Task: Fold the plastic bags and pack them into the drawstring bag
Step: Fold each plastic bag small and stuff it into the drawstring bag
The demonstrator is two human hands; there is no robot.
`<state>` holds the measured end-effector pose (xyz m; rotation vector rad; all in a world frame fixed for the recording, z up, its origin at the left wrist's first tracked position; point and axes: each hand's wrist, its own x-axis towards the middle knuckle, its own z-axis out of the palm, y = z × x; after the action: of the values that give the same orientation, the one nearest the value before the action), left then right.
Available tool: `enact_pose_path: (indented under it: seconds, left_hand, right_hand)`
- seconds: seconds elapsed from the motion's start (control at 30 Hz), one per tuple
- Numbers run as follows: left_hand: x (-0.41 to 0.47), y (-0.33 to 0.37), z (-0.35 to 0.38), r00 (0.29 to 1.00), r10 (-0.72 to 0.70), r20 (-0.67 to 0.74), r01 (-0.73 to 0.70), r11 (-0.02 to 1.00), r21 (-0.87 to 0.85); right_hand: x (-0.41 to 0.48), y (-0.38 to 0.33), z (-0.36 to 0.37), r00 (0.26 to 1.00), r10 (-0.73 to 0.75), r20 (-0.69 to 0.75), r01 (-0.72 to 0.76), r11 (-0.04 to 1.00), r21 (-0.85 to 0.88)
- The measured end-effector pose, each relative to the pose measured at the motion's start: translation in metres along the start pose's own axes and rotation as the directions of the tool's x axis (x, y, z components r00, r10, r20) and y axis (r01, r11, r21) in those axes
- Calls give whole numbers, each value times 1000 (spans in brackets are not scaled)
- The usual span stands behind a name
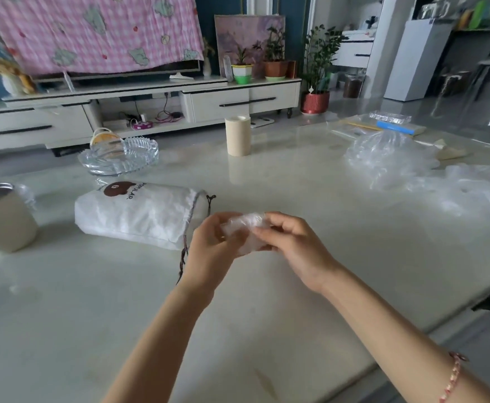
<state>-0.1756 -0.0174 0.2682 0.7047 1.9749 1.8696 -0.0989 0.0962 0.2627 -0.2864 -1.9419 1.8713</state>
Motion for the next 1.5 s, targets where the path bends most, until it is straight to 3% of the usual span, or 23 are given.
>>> enact_pose_path:
  seconds: [0.13, 0.23, 0.3, 0.37, 0.5, 0.6, 0.77, 0.93, 1.03, 1.13, 1.27, 1.5]
  left_hand:
    - [10, -1, -14, 987, 128, -102, -113, 983, 144]
    - [14, -3, -16, 937, 290, -195, -220, 923, 315]
    - [16, -5, -19, 850, 453, -268, -289, 828, 480]
    - [24, -13, -26, 771, 577, -268, -264, 673, 691]
    - [42, -38, -39, 874, 449, -184, -120, 566, 816]
    - [49, -50, -44, 874, 463, -147, -127, 511, 850]
    - [43, -41, -42, 862, 479, -168, -204, 630, 750]
    - [13, -25, -11, 900, 420, -120, -333, 838, 433]
    - [6, -23, 2, 895, 442, -51, -385, 828, 408]
    - [4, -25, 11, 890, 456, -5, -419, 822, 385]
    - [-2, -27, 22, 848, 517, 113, -500, 713, 492]
    - [15, -37, 27, 813, 549, 192, -484, 456, 747]
  right_hand:
    - [26, -5, 10, 999, -14, -39, 12, 999, -52]
    - [49, -3, 18, 996, 2, -94, -9, 997, -72]
    - [57, 4, 20, 990, 16, -140, -20, 999, -30]
    - [59, 13, 20, 980, 70, -186, -63, 997, 44]
    - [55, 22, 14, 981, 57, -187, -70, 995, -66]
    - [52, 22, 14, 995, -21, -101, 4, 986, -164]
    - [45, 24, 28, 975, -215, -58, 198, 956, -216]
    - [44, 27, 29, 850, -497, -177, 408, 832, -376]
    - [44, 31, 27, 706, -667, -239, 451, 683, -574]
    - [43, 30, 24, 653, -691, -311, 434, 678, -593]
    - [45, 30, 19, 736, -635, -233, 363, 661, -657]
    - [56, 25, 6, 933, -278, -229, 107, 820, -562]
